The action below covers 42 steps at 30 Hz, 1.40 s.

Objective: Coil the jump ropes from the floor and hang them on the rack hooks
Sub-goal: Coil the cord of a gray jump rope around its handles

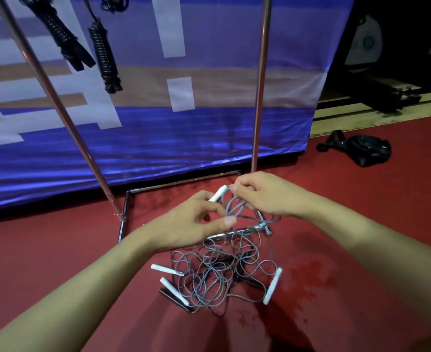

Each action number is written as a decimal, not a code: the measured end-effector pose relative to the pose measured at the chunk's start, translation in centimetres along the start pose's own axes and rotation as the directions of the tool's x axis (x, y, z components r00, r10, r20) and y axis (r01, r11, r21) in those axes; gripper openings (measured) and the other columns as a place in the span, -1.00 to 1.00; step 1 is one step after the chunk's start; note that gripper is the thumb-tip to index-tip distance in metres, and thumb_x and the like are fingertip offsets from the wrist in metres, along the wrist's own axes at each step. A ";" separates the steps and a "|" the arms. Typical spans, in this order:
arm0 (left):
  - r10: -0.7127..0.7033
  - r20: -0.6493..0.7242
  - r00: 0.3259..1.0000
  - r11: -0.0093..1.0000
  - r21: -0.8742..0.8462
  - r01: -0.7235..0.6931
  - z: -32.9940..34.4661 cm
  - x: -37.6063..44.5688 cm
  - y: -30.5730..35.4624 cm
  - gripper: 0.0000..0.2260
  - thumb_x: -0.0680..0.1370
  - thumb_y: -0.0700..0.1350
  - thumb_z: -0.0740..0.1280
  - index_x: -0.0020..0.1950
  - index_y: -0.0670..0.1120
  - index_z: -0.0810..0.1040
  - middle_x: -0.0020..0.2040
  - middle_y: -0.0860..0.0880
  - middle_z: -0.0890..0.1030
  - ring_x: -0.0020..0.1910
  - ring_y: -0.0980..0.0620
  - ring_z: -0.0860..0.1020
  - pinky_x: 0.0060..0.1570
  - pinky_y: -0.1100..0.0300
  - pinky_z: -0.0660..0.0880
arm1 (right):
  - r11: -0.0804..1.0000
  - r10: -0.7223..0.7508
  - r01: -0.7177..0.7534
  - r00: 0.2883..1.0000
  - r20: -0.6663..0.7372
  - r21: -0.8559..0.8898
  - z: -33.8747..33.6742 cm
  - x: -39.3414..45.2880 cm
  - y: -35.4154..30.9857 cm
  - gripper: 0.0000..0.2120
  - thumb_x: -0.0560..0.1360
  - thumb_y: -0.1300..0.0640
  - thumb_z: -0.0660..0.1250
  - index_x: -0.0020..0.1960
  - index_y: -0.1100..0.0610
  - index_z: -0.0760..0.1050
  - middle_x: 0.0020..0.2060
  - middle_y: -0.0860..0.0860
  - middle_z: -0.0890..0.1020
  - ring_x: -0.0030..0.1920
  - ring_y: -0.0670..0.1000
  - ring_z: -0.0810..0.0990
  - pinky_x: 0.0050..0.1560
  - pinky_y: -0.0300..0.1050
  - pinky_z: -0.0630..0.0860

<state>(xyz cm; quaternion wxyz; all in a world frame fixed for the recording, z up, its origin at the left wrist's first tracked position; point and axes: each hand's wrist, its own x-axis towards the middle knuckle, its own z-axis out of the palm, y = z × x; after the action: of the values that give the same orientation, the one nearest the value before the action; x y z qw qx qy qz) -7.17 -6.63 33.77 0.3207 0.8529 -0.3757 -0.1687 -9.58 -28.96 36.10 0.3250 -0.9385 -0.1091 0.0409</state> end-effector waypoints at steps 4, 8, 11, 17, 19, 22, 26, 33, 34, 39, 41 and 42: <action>0.110 -0.096 0.989 0.964 0.254 -0.082 -0.2 0.7 -1.5 -0.80 0.63 0.10 0.37 0.03 0.01 0.71 0.10 0.03 0.45 -0.03 0.09 0.50 0.08 0.26 0.39 | 0.999 0.037 -0.037 0.999 0.032 -0.015 -0.6 -0.4 0.0 -0.63 0.69 -0.08 0.21 -0.18 0.12 0.50 -0.47 -0.14 0.58 -0.57 -0.16 0.40 -0.54 -0.32 0.33; 0.225 -0.138 0.965 0.861 0.491 -0.131 -0.2 1.1 -2.0 -0.59 0.67 0.13 0.21 -0.12 -0.10 0.69 0.05 -0.01 0.48 -0.06 -0.08 0.52 0.03 0.06 0.47 | 0.985 0.093 -0.099 0.994 0.049 0.142 -0.2 -0.5 0.4 -0.63 0.69 -0.07 0.22 -0.21 0.11 0.48 -0.42 -0.08 0.58 -0.49 -0.16 0.44 -0.48 -0.33 0.33; 0.213 -0.164 0.963 0.845 0.526 -0.097 -1.2 1.0 -2.6 -0.58 0.67 0.12 0.22 -0.12 -0.13 0.72 0.11 -0.05 0.56 -0.09 -0.10 0.53 -0.02 0.04 0.49 | 0.992 0.108 -0.105 0.993 -0.040 0.065 -0.8 0.1 1.8 -0.63 0.66 -0.14 0.25 -0.18 0.10 0.54 -0.37 -0.01 0.66 -0.50 -0.13 0.41 -0.47 -0.32 0.29; 0.154 -0.305 0.940 0.904 0.427 -0.009 -3.8 -1.1 -6.1 -0.63 0.64 0.08 0.23 -0.08 -0.10 0.72 0.00 0.01 0.51 -0.17 0.01 0.53 -0.03 0.27 0.38 | 0.941 0.306 -0.301 0.952 0.008 -0.156 -3.1 -0.7 6.0 -0.46 0.64 -0.33 0.00 -0.07 -0.09 0.67 -0.21 -0.15 0.63 -0.13 -0.16 0.57 0.02 -0.16 0.43; 0.146 -0.334 0.931 0.915 0.404 0.001 -4.1 -1.4 -6.4 -0.67 0.63 0.04 0.24 -0.07 -0.12 0.71 -0.03 0.04 0.47 -0.18 0.07 0.45 -0.06 0.31 0.32 | 0.899 0.341 -0.313 0.939 0.044 -0.306 -2.8 -0.6 7.7 -0.52 0.65 -0.31 0.08 -0.03 -0.05 0.67 -0.12 -0.09 0.65 -0.05 -0.02 0.59 0.07 -0.11 0.46; 0.163 -0.332 0.929 0.923 0.383 -0.025 -4.2 -1.4 -5.9 -0.69 0.64 0.03 0.25 -0.06 -0.11 0.70 0.00 0.02 0.50 -0.15 0.08 0.47 -0.02 0.33 0.32 | 0.840 0.353 -0.253 0.926 0.130 -0.480 -1.5 -0.1 8.3 -0.67 0.65 -0.19 0.23 0.06 0.04 0.61 -0.13 -0.01 0.65 -0.05 0.08 0.59 0.02 -0.09 0.49; 0.216 -0.316 0.924 0.921 0.379 -0.086 -3.6 -0.8 -4.4 -0.71 0.65 0.04 0.26 -0.03 -0.09 0.70 0.04 0.01 0.52 -0.11 0.10 0.48 0.01 0.36 0.32 | 0.897 0.191 -0.127 0.975 0.112 -0.424 -0.3 0.6 6.2 -0.72 0.63 -0.09 0.30 0.25 0.03 0.56 0.11 -0.02 0.65 0.11 0.03 0.62 0.13 -0.16 0.48; 0.244 -0.263 0.933 0.914 0.384 -0.131 -2.8 0.0 -2.7 -0.71 0.68 0.06 0.26 0.00 -0.09 0.68 0.10 0.04 0.50 -0.08 0.16 0.43 -0.04 0.36 0.28 | 0.977 -0.182 0.193 0.977 -0.110 0.096 1.9 0.5 -1.5 -0.73 0.56 -0.13 0.39 0.15 0.03 0.58 -0.02 -0.11 0.67 -0.04 -0.16 0.65 -0.04 -0.29 0.54; 0.249 -0.263 0.932 0.914 0.381 -0.137 -2.7 0.0 -2.6 -0.71 0.68 0.06 0.26 0.00 -0.10 0.68 0.09 0.03 0.51 -0.09 0.16 0.43 -0.04 0.36 0.28 | 0.981 -0.195 0.196 0.977 -0.087 -0.001 2.4 0.4 -1.7 -0.75 0.56 -0.17 0.38 0.04 0.01 0.59 -0.15 -0.10 0.66 -0.14 -0.13 0.62 -0.11 -0.23 0.52; 0.244 -0.270 0.932 0.900 0.421 -0.113 -3.2 -0.2 -2.9 -0.78 0.67 -0.02 0.33 -0.04 -0.08 0.71 0.05 0.01 0.52 -0.11 0.05 0.51 -0.05 0.24 0.38 | 0.991 -0.130 0.127 0.985 0.112 0.034 2.6 0.3 -0.1 -0.81 0.67 0.05 0.29 -0.09 0.03 0.59 -0.24 -0.12 0.73 -0.23 -0.15 0.69 -0.15 -0.27 0.53; 0.202 -0.325 0.924 0.902 0.429 -0.047 -4.1 -0.5 -4.2 -0.74 0.67 -0.01 0.32 -0.07 -0.11 0.70 -0.01 -0.02 0.55 -0.13 -0.04 0.56 -0.07 0.22 0.37 | 0.989 -0.075 0.062 0.992 0.098 0.131 1.9 0.4 1.1 -0.80 0.68 0.12 0.27 -0.02 0.12 0.63 -0.21 -0.03 0.74 -0.22 0.00 0.73 -0.13 -0.10 0.66; 0.172 -0.372 0.912 0.905 0.425 0.003 -4.8 -0.7 -4.9 -0.72 0.66 0.01 0.30 -0.09 -0.12 0.70 -0.04 -0.04 0.57 -0.14 -0.10 0.59 -0.10 0.21 0.35 | 0.986 -0.039 0.023 0.995 0.095 0.165 1.5 0.4 1.8 -0.80 0.69 0.14 0.26 0.00 0.15 0.64 -0.21 0.01 0.75 -0.25 0.04 0.74 -0.16 -0.08 0.68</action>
<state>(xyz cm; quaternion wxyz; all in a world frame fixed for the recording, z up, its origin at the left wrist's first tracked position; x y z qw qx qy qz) -2.49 -1.56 34.05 0.2086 0.9002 -0.3667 0.1082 -9.07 -29.35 33.84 0.3960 -0.9036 -0.1358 0.0908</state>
